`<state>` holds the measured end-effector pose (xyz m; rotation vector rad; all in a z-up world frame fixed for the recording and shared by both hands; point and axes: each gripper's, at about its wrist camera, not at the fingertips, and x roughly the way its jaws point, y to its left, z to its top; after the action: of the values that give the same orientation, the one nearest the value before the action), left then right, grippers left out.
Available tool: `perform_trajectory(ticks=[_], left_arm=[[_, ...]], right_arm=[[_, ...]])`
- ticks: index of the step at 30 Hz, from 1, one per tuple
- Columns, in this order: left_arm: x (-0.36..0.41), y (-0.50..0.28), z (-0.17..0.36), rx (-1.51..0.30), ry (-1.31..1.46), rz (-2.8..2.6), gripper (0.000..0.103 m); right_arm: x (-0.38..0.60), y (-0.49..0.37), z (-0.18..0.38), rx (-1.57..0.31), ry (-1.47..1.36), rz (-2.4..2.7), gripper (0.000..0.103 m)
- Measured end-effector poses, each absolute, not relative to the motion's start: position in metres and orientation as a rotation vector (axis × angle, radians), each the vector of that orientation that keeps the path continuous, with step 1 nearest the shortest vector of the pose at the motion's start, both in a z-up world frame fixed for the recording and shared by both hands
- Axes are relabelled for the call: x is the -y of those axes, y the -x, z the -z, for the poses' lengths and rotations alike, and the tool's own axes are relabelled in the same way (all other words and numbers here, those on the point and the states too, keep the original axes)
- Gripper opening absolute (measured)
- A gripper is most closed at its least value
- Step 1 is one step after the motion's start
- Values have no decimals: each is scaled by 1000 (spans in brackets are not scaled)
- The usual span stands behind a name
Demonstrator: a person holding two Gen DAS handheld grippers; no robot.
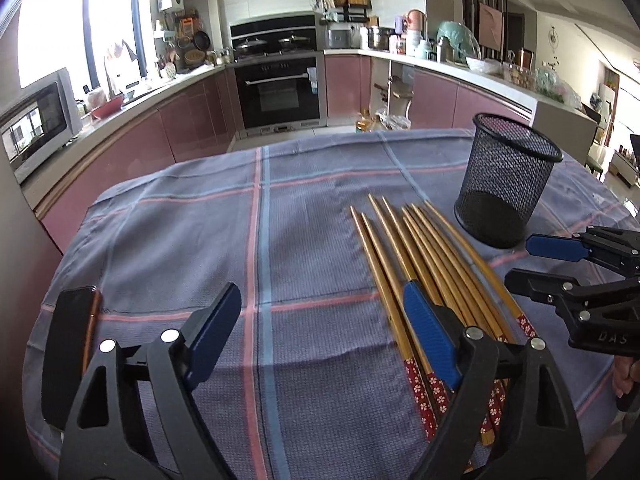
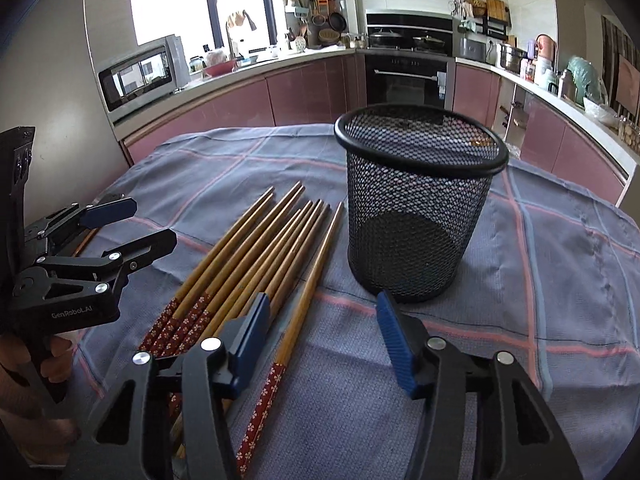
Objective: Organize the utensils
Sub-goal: 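Grasp a pair of bamboo chopsticks with the right gripper and lift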
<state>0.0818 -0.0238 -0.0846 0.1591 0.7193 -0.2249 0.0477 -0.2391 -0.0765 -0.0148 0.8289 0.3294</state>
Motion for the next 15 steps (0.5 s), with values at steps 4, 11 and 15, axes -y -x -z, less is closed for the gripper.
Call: perform_trajectory(ticks=[4, 11, 15], left_arm=[[28, -92, 98, -781, -175, 257, 77], [34, -108, 112, -853, -173, 294, 72], [38, -117, 116, -897, -183, 313, 68]], right_arm=[[236, -55, 84, -879, 18, -326, 40], [235, -60, 83, -902, 52, -309, 33], [228, -67, 81, -919, 74, -311, 34]])
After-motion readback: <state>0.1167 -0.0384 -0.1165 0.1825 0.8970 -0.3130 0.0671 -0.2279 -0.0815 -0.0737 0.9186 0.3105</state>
